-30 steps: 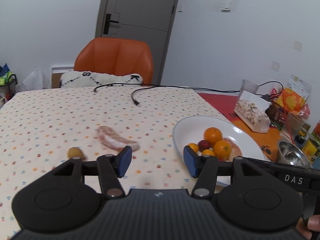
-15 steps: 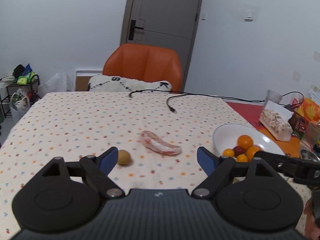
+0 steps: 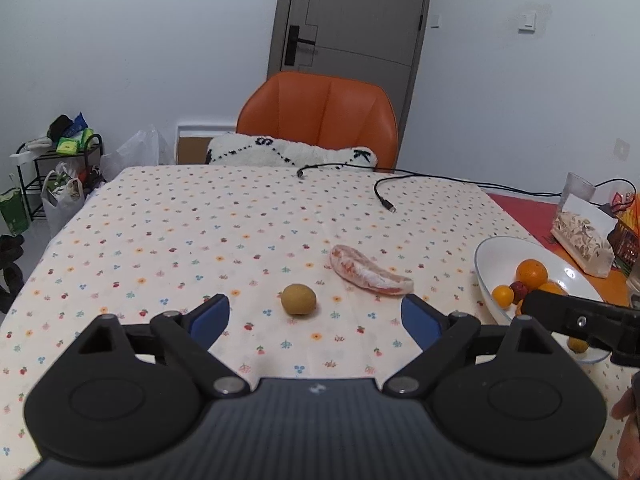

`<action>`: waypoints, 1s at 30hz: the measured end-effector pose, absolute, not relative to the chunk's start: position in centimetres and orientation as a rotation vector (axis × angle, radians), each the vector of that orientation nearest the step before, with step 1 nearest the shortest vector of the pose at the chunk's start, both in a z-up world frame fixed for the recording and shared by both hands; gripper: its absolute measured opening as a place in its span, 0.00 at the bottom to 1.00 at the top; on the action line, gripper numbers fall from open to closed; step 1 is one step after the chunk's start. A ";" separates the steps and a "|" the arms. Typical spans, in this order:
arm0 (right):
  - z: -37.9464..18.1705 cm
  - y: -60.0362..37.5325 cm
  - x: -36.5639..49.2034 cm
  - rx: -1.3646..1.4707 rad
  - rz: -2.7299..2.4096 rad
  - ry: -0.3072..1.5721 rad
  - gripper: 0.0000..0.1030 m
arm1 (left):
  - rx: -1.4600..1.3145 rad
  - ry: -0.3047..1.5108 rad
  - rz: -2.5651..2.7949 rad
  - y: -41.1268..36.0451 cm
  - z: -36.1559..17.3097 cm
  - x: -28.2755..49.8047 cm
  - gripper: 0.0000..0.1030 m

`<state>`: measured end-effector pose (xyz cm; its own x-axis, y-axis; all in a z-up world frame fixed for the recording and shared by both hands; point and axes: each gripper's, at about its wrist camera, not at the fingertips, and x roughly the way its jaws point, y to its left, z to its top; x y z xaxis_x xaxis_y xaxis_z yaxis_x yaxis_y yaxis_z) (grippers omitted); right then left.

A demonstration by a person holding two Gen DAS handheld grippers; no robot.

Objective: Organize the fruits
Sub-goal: 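Grasp the last small brown fruit with the left gripper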

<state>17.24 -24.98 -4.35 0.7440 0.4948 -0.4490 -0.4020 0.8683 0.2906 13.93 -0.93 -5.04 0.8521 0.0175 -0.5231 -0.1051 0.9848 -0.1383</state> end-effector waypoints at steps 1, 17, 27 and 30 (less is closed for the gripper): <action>-4.4 -24.9 17.3 0.180 0.496 0.543 1.00 | -0.170 0.548 0.061 -0.9 -5.2 14.0 0.89; -4.3 -22.3 19.0 0.139 0.540 0.547 0.98 | -0.209 0.550 0.054 -0.1 -6.5 16.1 0.65; -4.5 -20.3 21.2 0.118 0.567 0.564 0.82 | -0.222 0.571 0.054 0.5 -7.4 17.8 0.52; -4.7 -19.7 21.8 0.114 0.576 0.574 0.77 | -0.229 0.581 0.054 0.7 -7.9 18.4 0.46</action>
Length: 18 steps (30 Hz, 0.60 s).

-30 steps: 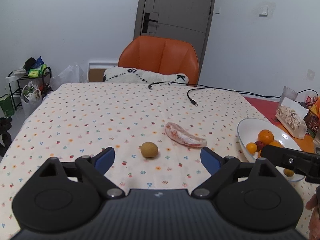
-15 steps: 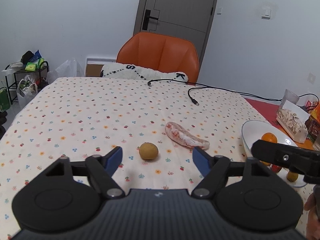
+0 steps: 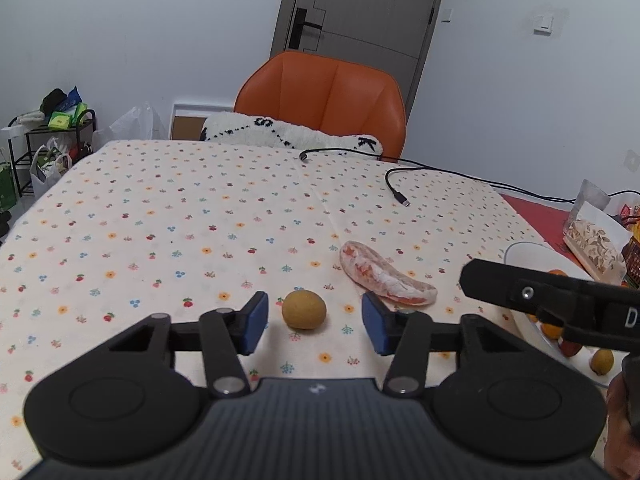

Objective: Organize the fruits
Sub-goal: 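Grasp the last small brown fruit with the left gripper, then grasp the peeled pomelo piece with the right gripper while the left gripper holds the brown fruit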

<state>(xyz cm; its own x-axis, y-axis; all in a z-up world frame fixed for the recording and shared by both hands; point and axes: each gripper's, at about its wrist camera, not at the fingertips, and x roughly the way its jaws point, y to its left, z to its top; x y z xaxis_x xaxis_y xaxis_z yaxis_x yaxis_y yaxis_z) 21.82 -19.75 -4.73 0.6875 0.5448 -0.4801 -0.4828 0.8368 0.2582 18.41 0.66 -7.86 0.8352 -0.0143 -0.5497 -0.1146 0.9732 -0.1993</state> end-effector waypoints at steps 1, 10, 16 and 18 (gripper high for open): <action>-4.8 -19.6 22.0 0.112 0.581 0.576 0.75 | -0.231 0.585 0.055 0.7 -8.0 18.6 0.44; -5.7 -18.2 23.8 0.097 0.592 0.611 0.70 | -0.252 0.608 0.061 1.8 -9.1 19.6 0.25; -6.2 -16.7 25.1 0.055 0.599 0.637 0.69 | -0.248 0.602 0.082 2.9 -8.7 19.6 0.25; -6.3 -16.1 25.4 0.038 0.605 0.646 0.69 | -0.252 0.598 0.091 3.3 -8.6 19.5 0.25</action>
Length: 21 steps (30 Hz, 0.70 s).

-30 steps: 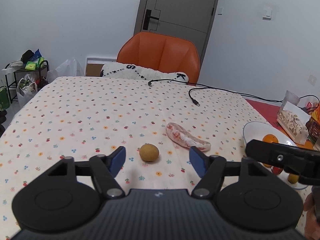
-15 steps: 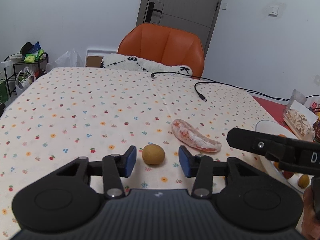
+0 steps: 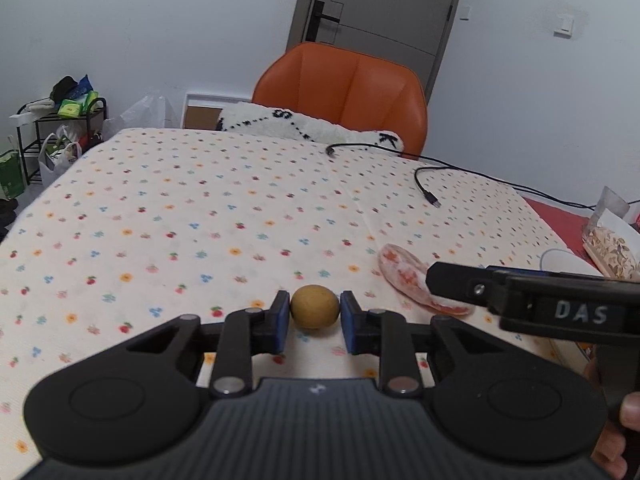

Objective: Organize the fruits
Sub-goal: 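Grasp the peeled pomelo piece with the right gripper while the left gripper holds the brown fruit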

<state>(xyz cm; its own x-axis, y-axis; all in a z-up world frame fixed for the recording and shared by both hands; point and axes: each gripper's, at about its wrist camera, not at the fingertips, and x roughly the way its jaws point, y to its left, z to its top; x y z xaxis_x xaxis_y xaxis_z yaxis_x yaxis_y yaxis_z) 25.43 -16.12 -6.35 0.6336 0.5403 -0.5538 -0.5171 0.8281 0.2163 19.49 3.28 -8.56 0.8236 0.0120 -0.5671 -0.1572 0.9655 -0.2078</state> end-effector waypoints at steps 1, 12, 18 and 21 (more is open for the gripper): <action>-6.4 -15.9 25.6 0.031 0.607 0.649 0.69 | -0.254 0.596 0.095 3.5 -8.5 19.4 0.25; -7.3 -13.9 27.1 -0.027 0.609 0.691 0.61 | -0.266 0.582 0.129 5.3 -8.3 18.9 0.25; -7.6 -13.1 28.0 -0.061 0.601 0.709 0.57 | -0.273 0.575 0.135 5.7 -8.1 18.4 0.25; -7.8 -12.7 28.4 -0.082 0.601 0.710 0.54 | -0.274 0.570 0.137 5.8 -7.9 18.1 0.25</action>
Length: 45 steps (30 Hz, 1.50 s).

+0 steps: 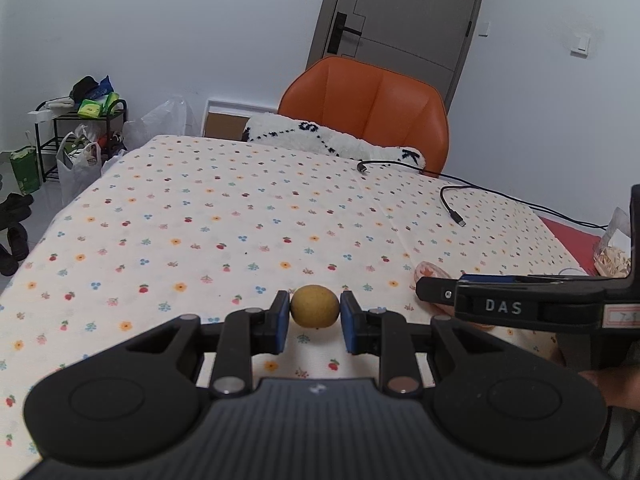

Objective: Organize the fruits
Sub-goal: 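Grasp the peeled pomelo piece with the right gripper while the left gripper holds the brown fruit, then carry the brown fruit with the left gripper while the right gripper carries the pomelo to the plate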

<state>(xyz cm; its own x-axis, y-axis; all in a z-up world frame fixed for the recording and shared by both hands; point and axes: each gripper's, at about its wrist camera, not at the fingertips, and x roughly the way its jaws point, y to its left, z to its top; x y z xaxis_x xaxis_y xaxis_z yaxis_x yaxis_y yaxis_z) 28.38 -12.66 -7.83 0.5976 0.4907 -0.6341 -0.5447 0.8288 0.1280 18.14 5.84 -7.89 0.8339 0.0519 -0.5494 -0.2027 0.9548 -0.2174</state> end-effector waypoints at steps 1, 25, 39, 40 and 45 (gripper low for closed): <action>-7.8 -12.5 28.4 -0.090 0.599 0.707 0.52 | -0.275 0.568 0.137 5.8 -7.8 18.1 0.25; -3.9 -18.3 22.9 0.036 0.584 0.583 0.38 | -0.248 0.499 0.030 1.0 -5.1 16.5 0.25; -2.8 -24.7 21.1 0.091 0.466 0.521 0.38 | -0.226 0.487 -0.062 -3.7 -4.6 16.7 0.25; -2.8 -25.3 21.0 0.097 0.455 0.520 0.38 | -0.224 0.486 -0.069 -4.0 -4.5 16.8 0.25; -2.9 -27.7 20.9 0.113 0.400 0.510 0.38 | -0.217 0.485 -0.102 -5.6 -4.5 17.1 0.25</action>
<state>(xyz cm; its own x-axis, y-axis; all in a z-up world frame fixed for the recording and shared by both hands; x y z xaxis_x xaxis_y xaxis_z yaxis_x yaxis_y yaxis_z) 20.89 -27.67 -2.90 0.7973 0.4000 -0.4521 -0.3444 0.9165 0.2034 17.06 -5.56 -4.47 0.8800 -0.1483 -0.4512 0.0453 0.9719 -0.2311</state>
